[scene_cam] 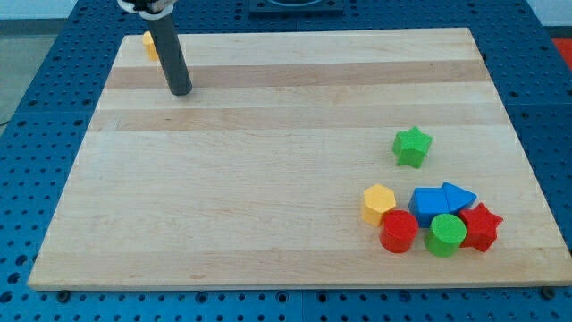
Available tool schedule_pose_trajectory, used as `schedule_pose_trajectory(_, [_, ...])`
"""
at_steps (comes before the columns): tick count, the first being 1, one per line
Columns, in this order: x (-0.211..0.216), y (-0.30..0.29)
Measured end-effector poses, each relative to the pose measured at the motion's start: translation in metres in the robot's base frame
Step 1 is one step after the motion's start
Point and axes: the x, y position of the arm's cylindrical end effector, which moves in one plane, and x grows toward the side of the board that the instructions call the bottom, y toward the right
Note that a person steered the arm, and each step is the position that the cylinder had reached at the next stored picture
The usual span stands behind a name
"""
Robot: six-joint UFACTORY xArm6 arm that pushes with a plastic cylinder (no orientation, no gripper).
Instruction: Point your arm towards the green star
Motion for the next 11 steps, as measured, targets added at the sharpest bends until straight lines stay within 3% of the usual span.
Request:
schedule_pose_trajectory(4, [0.012, 0.025])
schedule_pose_trajectory(8, [0.026, 0.404])
schedule_pose_trajectory(9, [0.068, 0.453])
schedule_pose_trajectory(10, [0.114, 0.460])
schedule_pose_trajectory(11, [0.127, 0.439])
